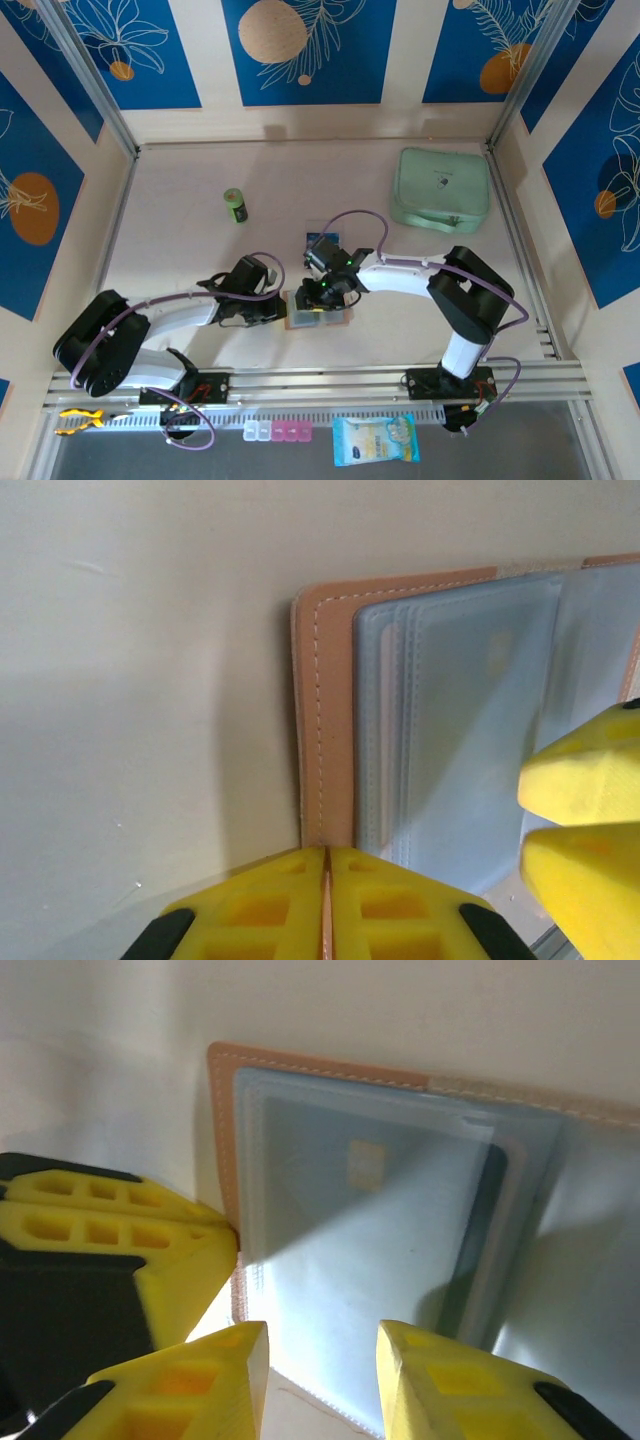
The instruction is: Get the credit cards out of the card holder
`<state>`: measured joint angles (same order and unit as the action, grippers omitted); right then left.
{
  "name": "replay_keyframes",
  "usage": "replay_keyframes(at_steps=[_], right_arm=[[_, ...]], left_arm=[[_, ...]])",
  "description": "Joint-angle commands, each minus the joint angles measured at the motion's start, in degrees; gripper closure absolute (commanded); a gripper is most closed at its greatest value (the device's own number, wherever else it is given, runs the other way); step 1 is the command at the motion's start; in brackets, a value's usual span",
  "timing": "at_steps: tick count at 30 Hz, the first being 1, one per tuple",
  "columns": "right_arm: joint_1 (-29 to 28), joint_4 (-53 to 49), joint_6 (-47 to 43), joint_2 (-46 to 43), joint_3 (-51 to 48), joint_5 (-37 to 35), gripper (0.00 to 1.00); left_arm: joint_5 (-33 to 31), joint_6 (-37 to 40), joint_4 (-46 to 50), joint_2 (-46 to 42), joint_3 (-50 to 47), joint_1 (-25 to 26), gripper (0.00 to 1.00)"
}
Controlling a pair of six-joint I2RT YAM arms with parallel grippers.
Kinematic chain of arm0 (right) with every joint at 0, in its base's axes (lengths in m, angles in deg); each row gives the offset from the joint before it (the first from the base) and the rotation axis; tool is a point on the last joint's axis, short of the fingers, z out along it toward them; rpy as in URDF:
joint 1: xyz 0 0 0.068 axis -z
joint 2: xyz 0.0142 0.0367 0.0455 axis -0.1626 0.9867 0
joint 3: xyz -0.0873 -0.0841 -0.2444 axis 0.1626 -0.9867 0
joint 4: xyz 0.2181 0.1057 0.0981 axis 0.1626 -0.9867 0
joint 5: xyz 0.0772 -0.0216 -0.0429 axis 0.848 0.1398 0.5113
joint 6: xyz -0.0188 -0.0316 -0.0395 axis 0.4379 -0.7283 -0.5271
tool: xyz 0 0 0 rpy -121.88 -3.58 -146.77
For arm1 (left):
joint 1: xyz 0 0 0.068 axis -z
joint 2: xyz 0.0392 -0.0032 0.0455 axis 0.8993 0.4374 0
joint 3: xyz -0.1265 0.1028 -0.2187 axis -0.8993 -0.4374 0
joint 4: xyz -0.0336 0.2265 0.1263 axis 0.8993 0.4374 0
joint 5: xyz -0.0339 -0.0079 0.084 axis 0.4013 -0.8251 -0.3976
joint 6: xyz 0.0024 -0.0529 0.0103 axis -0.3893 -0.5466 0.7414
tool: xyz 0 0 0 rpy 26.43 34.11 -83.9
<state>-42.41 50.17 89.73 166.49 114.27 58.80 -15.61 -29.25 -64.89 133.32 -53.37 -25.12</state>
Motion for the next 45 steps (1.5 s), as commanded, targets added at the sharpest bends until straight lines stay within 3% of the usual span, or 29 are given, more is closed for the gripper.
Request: replay_keyframes(at_steps=[1, 15, 30, 36, 45], right_arm=[[-0.3, -3.6, 0.8, 0.5, 1.4, -2.4, 0.66], [0.4, -6.9, -0.6, -2.1, 0.0, -4.8, 0.68], [1.2, -2.0, 0.9, -2.5, -3.7, -2.5, 0.69], [1.9, 0.3, 1.8, -2.9, -5.9, -1.4, 0.71], [2.6, 2.1, 2.9, -4.1, -7.4, -0.4, 0.73]], left_arm=[[-0.6, 0.2, 0.8, 1.0, 0.5, 0.6, 0.9], [-1.0, 0.3, 1.7, 0.2, 0.6, 0.6, 0.9], [-2.6, 0.6, 6.0, -5.4, 5.3, 0.6, 0.89], [-0.8, -1.2, 3.2, -4.8, 6.3, 0.7, 0.86], [0.5, -3.4, -1.7, 1.4, 8.4, 3.2, 0.73]])
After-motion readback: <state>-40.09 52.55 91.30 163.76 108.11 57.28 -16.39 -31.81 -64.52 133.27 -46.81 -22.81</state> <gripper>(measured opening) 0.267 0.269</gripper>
